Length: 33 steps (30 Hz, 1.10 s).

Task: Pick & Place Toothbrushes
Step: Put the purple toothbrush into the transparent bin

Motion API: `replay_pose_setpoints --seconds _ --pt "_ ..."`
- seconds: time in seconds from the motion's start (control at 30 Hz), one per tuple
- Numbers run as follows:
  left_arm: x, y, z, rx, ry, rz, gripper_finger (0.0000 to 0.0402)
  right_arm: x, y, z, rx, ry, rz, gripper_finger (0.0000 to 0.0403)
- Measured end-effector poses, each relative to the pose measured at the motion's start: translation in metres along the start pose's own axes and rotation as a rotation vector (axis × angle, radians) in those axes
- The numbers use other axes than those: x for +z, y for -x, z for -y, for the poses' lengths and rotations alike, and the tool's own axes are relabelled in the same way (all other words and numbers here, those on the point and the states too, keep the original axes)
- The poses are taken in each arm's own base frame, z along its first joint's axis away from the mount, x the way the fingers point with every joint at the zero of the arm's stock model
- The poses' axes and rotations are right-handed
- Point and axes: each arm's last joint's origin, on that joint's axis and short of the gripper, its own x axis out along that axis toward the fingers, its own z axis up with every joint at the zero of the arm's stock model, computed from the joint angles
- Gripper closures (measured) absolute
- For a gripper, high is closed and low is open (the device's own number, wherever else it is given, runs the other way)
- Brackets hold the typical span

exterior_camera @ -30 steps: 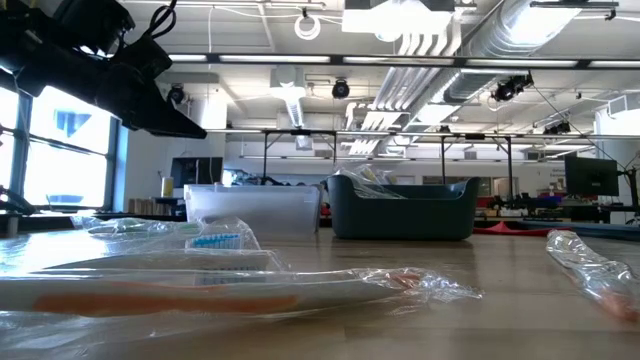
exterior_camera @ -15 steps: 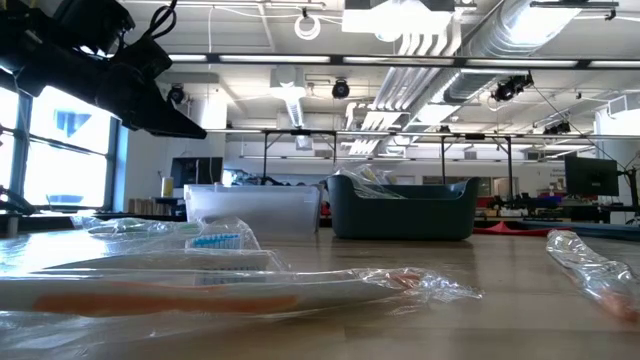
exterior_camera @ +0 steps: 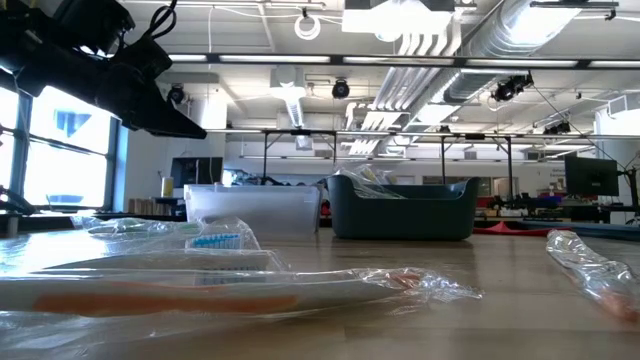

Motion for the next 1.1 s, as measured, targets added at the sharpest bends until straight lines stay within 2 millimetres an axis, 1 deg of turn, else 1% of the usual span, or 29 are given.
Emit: replay_pose_setpoints --seconds 0.2,0.3,0.63,0.77,1.1 --pt "0.0 0.0 0.0002 -0.006 -0.001 0.001 0.0231 -0.0011 -0.0037 -0.0027 0.005 0.011 0.006 0.0242" --pt "0.0 0.0 0.0001 -0.005 -0.001 0.001 0.0231 -0.0011 -0.0043 -0.0031 0.008 0.011 0.004 0.0253" --pt "0.0 0.0 0.0001 -0.003 -0.001 0.0 0.0231 -0.0009 -0.0051 -0.0039 0.016 0.014 0.007 0.0355" --pt "0.0 0.0 0.0001 -0.003 -0.001 0.0 0.0231 0.0001 -0.0053 -0.0037 0.03 0.038 0.043 0.0382" --pt "0.0 0.0 0.0001 -0.003 0.013 0.0 0.0231 0.0003 -0.0055 -0.0037 0.03 0.064 0.049 0.0388"
